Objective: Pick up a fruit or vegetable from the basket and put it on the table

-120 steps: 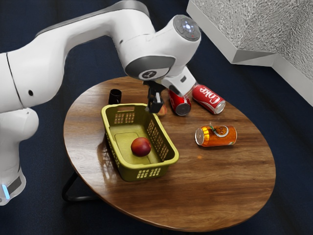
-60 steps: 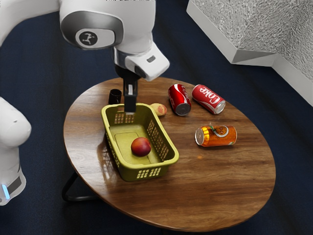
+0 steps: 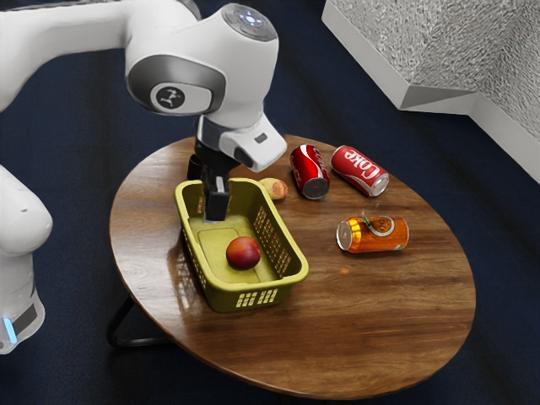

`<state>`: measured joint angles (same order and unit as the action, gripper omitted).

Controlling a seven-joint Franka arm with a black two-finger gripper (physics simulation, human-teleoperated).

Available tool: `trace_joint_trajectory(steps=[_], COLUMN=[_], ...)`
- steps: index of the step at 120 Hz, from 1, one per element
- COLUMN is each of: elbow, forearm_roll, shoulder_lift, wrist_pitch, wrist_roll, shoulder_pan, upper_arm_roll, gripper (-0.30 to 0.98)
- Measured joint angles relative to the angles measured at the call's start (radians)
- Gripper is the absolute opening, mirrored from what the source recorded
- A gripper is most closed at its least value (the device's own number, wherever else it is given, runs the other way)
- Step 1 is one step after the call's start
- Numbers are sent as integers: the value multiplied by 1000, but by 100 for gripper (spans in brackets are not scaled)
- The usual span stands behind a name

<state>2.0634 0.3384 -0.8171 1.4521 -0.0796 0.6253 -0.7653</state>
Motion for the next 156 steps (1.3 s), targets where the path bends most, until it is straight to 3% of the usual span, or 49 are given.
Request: trace_joint_trajectory(steps=[81,156], elbow=[125,175], forearm_roll=[24,26], shoulder_lift=[60,189], wrist_pitch=[193,312], wrist_roll=[37,49], shoulder_pan=[30,73], upper_arm_roll=[-71,-125], gripper=[67,67])
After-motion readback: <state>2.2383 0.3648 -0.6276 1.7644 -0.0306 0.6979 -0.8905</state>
